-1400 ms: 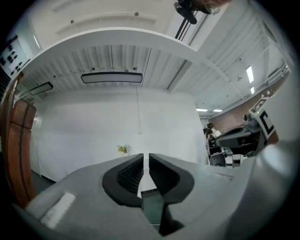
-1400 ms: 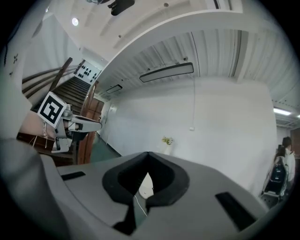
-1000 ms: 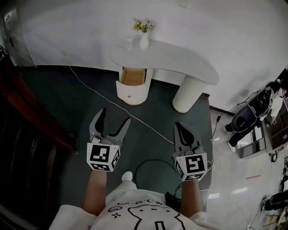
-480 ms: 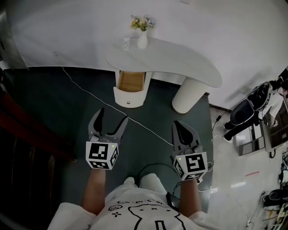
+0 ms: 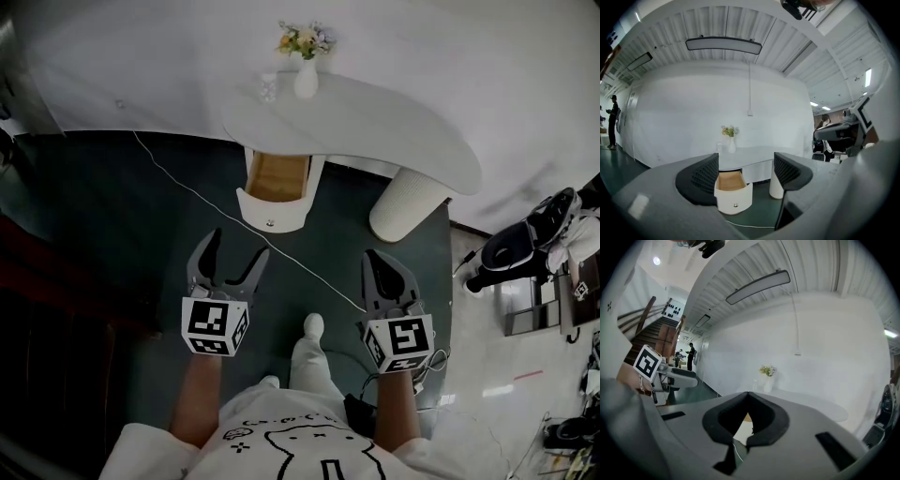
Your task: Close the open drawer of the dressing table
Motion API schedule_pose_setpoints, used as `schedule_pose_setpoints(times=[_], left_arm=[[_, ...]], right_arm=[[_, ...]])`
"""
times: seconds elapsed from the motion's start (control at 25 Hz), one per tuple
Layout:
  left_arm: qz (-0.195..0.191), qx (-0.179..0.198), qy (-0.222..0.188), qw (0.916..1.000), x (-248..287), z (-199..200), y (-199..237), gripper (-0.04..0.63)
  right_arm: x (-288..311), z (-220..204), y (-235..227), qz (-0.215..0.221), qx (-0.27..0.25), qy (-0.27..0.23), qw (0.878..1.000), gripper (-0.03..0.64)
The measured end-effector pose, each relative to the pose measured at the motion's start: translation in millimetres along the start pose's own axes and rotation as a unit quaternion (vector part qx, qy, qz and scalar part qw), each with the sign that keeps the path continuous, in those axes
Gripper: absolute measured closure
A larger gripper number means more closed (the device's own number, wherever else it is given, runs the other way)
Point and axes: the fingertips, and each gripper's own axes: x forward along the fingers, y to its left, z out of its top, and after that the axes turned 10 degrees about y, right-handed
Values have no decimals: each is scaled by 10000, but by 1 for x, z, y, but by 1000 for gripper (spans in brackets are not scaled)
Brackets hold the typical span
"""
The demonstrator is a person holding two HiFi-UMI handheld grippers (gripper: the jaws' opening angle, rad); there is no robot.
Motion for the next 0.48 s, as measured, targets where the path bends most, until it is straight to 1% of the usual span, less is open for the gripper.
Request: schedule_pose_setpoints(times=[0.08, 0.24, 0.48], left_arm=[[34, -38, 98, 9999, 24, 0, 2, 230], [133, -236, 303, 9992, 74, -3, 7, 232], [428, -231, 641, 9968, 157, -7, 12, 232]], right_arm=[[23, 2, -16, 77, -14, 9, 10000, 623], [67, 0, -49, 213, 24, 116, 9997, 623], [133, -13, -102, 509, -73, 379, 9980, 623]])
